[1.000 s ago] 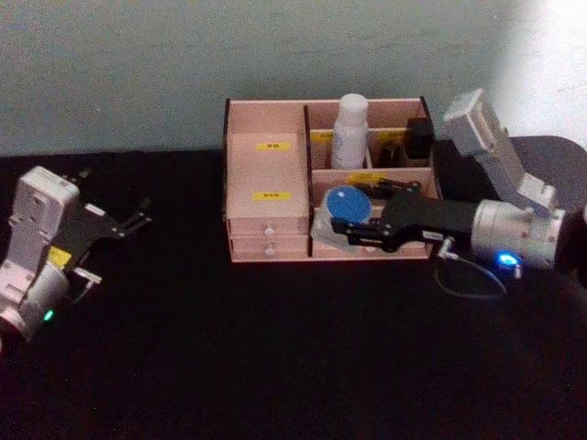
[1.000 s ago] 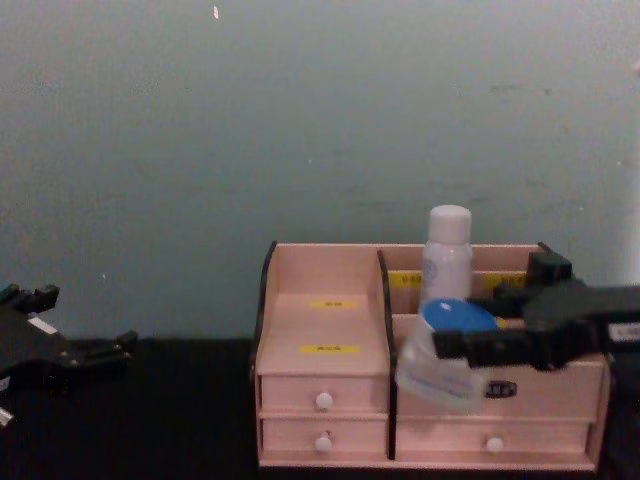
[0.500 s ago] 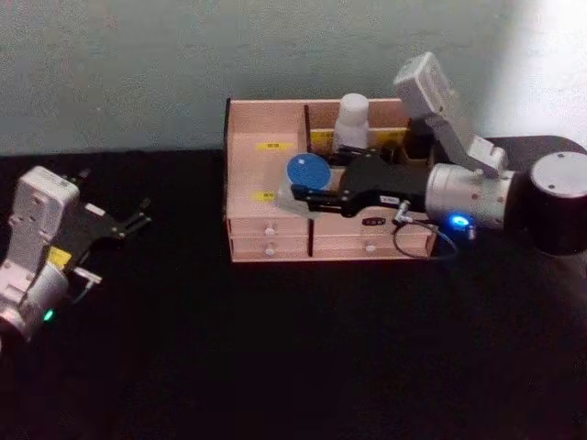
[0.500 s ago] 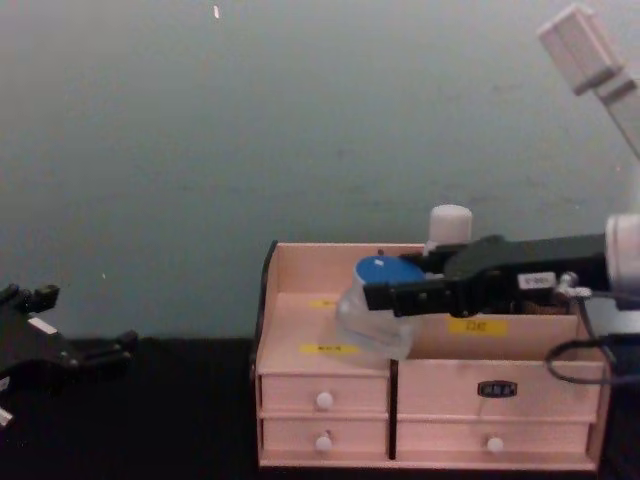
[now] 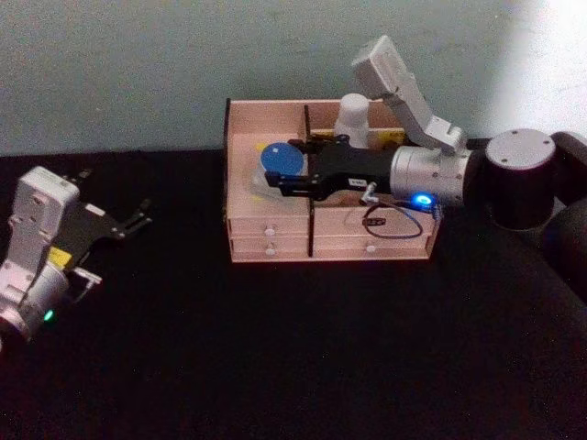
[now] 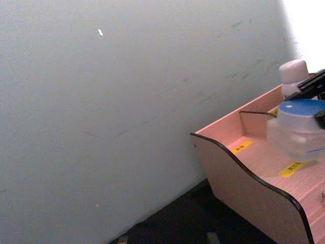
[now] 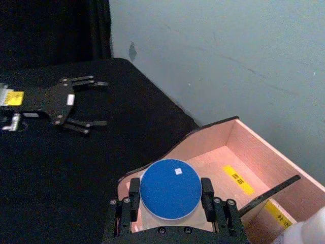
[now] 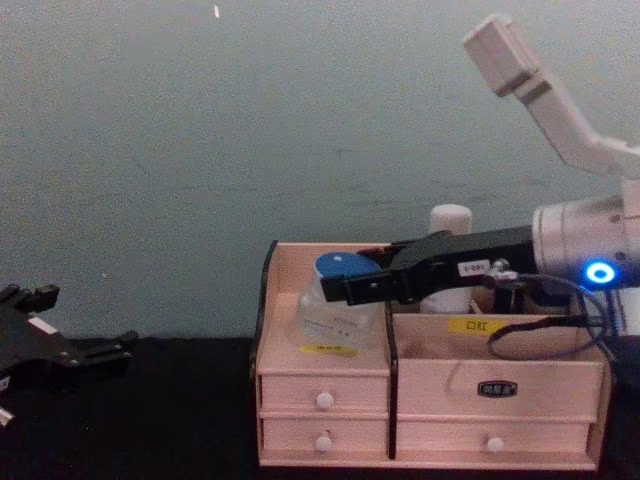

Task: Pick up the facial cleanser and watermelon frost from the table and place them into the tiered storage box.

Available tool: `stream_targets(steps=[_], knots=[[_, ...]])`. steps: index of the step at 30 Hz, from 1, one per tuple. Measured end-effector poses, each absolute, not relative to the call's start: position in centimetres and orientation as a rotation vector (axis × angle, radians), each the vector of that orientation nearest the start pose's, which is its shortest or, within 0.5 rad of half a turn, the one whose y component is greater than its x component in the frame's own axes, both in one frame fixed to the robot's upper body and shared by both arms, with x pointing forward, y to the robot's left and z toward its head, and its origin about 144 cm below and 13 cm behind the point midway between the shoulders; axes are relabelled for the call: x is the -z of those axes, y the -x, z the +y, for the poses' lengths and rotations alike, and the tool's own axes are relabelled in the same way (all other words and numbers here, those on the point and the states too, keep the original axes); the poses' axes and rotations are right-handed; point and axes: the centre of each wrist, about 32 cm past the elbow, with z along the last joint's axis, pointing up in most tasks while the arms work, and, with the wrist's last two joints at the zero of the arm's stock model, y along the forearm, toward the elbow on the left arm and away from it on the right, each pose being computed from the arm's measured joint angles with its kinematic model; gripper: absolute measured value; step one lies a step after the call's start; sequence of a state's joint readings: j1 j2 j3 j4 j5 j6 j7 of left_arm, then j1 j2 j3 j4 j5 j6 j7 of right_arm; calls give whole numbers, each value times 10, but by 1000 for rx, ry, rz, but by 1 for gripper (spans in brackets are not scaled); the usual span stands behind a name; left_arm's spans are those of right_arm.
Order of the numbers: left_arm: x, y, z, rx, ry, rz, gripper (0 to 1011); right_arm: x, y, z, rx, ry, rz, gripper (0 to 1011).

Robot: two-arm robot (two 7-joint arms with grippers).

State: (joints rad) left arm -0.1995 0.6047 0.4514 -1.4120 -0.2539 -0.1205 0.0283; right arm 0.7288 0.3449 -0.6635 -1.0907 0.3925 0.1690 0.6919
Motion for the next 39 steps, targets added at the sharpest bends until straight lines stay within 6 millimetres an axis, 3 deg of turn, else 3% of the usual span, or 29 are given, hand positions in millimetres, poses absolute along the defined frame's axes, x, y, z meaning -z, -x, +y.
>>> stream_targets(steps=[16,39], knots=[[-1140,-489,310,-1248,-304,-285,1001,-1230,-638,-202,556,339,40,716],[-1140,-489,310,-1248,-304,-285,1001,-1228,-640,-202,561,338,50,716]])
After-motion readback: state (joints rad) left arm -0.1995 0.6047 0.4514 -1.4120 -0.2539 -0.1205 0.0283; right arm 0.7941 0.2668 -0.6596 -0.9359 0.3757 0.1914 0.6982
